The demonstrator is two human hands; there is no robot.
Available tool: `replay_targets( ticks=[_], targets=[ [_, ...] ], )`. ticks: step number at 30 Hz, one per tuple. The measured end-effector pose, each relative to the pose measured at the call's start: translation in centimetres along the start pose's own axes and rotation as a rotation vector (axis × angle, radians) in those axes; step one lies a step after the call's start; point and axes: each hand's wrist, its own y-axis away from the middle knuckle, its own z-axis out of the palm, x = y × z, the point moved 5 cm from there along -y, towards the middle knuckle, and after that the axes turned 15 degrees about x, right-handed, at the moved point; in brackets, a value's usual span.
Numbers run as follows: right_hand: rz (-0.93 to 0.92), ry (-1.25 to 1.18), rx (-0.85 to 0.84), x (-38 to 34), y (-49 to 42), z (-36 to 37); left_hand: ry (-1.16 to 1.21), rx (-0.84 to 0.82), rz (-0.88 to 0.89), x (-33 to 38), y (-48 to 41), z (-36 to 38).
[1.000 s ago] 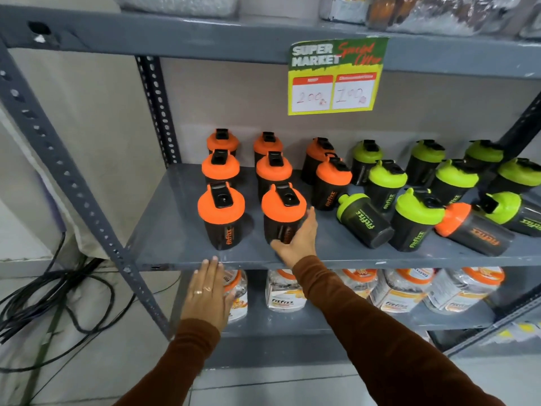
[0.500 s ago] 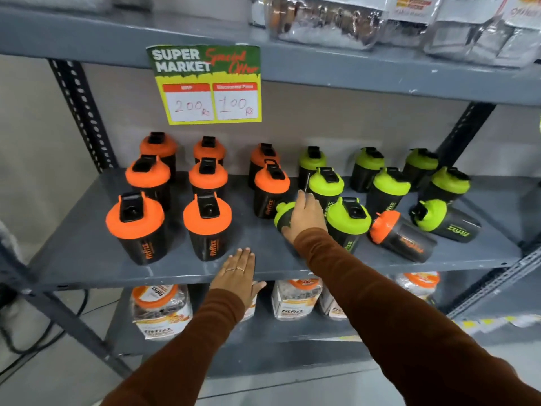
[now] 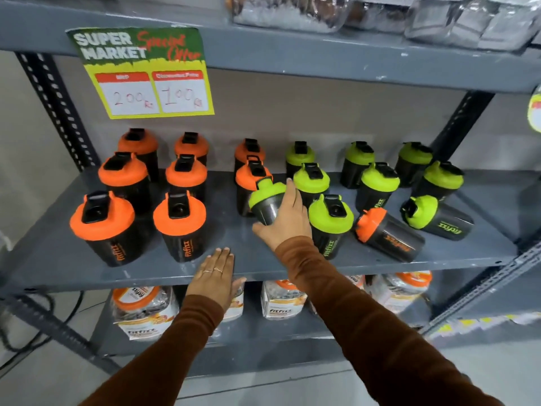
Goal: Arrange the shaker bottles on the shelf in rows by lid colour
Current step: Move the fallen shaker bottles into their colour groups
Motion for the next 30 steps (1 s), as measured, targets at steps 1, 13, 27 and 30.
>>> replay_targets(
  ticks=[1,13,27,30],
  targets=[
    [0.003,-0.048,0.046,-0.2,-0.1,-1.3,-0.011,0.032,-0.005,0.5,-0.4,-0.2],
    [0.077,-0.344,0.504,8.2,-4.6,-16.0,0.093,0.113,0.001,6.9,-3.4,-1.2],
    [0.215,-0.279,0.736,21.4,-5.9,-17.4,0.060,0.025,-0.062,7.1,-3.6,-0.4],
    [0.280,-0.253,0.700,22.9,-5.9,-16.6,0.068,0.009,-0.073,7.0,-3.7,-0.3]
  ],
)
